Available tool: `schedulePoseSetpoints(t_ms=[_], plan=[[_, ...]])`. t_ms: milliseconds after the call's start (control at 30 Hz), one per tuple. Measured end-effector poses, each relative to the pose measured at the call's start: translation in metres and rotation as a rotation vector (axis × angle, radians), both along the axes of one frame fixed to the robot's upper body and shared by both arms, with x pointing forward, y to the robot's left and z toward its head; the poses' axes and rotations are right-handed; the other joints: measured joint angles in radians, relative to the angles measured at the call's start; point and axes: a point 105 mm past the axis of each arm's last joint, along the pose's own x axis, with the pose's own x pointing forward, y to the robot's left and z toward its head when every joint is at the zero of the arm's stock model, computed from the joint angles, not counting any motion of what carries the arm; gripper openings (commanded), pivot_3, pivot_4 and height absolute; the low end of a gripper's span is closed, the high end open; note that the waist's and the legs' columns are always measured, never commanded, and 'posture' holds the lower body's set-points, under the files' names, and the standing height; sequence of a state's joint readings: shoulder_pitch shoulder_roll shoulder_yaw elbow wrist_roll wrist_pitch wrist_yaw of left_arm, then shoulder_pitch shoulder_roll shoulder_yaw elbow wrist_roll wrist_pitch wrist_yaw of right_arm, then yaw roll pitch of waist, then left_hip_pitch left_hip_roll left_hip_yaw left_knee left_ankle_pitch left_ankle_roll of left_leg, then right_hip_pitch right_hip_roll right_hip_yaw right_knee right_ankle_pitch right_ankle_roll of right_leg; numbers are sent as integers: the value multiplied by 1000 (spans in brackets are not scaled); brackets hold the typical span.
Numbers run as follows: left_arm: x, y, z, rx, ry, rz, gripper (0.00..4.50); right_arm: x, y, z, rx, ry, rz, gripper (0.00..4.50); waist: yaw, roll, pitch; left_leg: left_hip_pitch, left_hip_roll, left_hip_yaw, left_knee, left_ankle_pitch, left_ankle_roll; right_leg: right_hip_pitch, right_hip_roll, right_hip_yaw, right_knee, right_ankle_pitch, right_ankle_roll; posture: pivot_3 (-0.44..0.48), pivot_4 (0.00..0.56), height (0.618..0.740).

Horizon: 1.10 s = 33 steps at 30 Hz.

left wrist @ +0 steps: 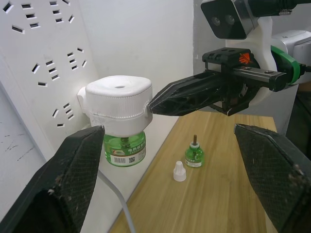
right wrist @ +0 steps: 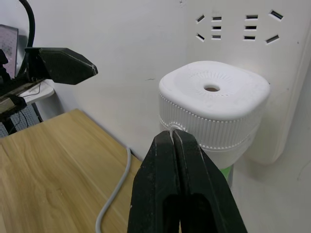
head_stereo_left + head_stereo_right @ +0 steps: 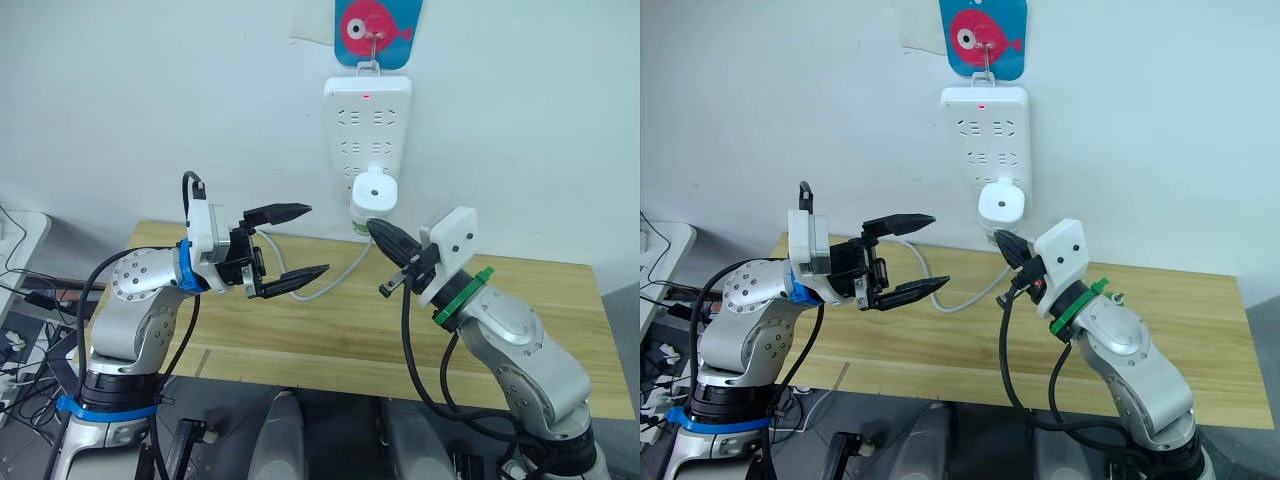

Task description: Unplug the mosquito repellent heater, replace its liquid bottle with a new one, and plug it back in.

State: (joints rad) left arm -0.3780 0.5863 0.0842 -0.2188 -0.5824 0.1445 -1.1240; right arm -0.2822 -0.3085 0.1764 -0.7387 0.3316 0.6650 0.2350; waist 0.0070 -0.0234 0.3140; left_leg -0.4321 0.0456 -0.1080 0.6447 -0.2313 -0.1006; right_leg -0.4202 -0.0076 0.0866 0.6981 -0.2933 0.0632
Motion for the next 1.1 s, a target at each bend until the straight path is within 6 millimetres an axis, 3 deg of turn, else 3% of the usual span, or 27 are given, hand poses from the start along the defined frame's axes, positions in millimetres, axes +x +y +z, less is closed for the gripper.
schedulePoseSetpoints(t_ms=[1100], plan=[[6, -1, -4, -11, 23, 20, 4500, 9, 4, -4, -115, -70, -88, 64, -6, 0, 0, 2, 0, -1, 0, 3, -1, 1, 0, 0, 3, 1, -1, 151, 301, 740]])
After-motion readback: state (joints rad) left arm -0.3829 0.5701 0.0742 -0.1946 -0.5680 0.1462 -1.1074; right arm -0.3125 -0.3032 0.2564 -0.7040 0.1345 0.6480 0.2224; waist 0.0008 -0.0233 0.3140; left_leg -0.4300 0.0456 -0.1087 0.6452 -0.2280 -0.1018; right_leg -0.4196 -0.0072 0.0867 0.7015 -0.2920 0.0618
